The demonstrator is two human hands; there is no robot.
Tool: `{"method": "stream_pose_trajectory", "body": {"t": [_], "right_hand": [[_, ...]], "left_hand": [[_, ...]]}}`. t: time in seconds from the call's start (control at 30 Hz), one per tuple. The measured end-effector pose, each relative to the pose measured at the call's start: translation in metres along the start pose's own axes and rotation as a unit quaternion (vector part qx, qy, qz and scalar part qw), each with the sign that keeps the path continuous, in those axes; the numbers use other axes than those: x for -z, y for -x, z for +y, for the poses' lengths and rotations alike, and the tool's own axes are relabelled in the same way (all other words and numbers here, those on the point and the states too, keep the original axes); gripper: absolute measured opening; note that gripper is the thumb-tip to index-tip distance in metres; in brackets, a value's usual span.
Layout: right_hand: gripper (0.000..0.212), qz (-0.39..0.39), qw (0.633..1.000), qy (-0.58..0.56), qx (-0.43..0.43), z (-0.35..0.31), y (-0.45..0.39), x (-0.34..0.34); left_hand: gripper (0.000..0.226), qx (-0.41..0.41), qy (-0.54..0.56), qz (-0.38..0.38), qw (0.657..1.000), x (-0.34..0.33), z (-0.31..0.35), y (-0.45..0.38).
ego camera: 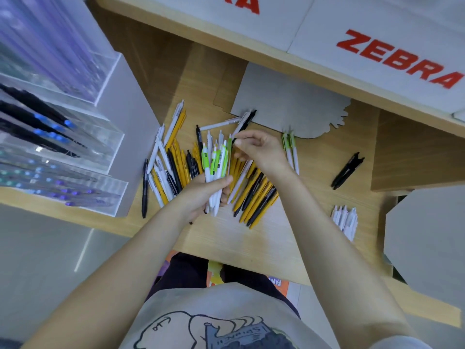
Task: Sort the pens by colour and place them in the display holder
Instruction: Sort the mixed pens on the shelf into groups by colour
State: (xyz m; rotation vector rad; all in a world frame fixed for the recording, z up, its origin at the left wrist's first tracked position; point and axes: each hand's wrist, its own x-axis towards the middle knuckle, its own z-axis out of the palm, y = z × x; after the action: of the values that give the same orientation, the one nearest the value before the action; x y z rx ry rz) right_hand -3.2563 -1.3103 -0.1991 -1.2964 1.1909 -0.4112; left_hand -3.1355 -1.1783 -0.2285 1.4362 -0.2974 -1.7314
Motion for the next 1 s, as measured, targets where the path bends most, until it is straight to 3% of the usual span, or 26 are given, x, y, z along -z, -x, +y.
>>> {"method": "stream_pose_trajectory", "body": {"t": [0.07, 0.13, 0.3, 0.47, 0.67, 0.8, 0.9, 1.0], "right_hand": [[0.010, 0.062, 0.994, 0.091, 0.019, 0.011, -0.012, -0.003], [0.013, 0.070, 0.982, 0.173, 0.022, 0.021, -0.025, -0.009], [0.044, 0.073, 0.962, 0.263, -0.031, 0.033, -0.049, -0.036], [0.038, 0.076, 0.971, 0.220, -0.064, 0.034, -0.055, -0.036], [0.012, 0.070, 0.989, 0.128, -0.003, 0.006, -0.023, -0.010], [0.012, 0.078, 0.997, 0.021, -0.012, -0.007, 0.010, 0.009], [0.010, 0.037, 0.998, -0.021, -0.043, 0.005, 0.033, 0.011], [0.013, 0.066, 0.994, -0.070, -0.056, 0.018, 0.052, 0.012]], "left_hand": [[0.019, 0.000, 0.017, 0.024, 1.000, 0.013, -0.004, 0.000], [0.020, 0.000, 0.013, 0.040, 0.999, 0.025, -0.007, 0.000], [0.010, -0.004, 0.014, 0.046, 0.999, 0.037, -0.012, -0.002], [0.009, -0.010, 0.027, 0.036, 0.999, 0.041, -0.010, -0.002], [0.012, -0.028, 0.043, 0.024, 0.998, 0.045, -0.005, 0.001], [0.026, -0.016, 0.043, 0.000, 0.999, 0.032, 0.002, 0.002], [0.023, 0.002, 0.013, -0.034, 0.999, 0.009, 0.010, 0.004], [0.018, -0.002, -0.033, -0.081, 0.996, -0.022, 0.015, 0.006]]}}
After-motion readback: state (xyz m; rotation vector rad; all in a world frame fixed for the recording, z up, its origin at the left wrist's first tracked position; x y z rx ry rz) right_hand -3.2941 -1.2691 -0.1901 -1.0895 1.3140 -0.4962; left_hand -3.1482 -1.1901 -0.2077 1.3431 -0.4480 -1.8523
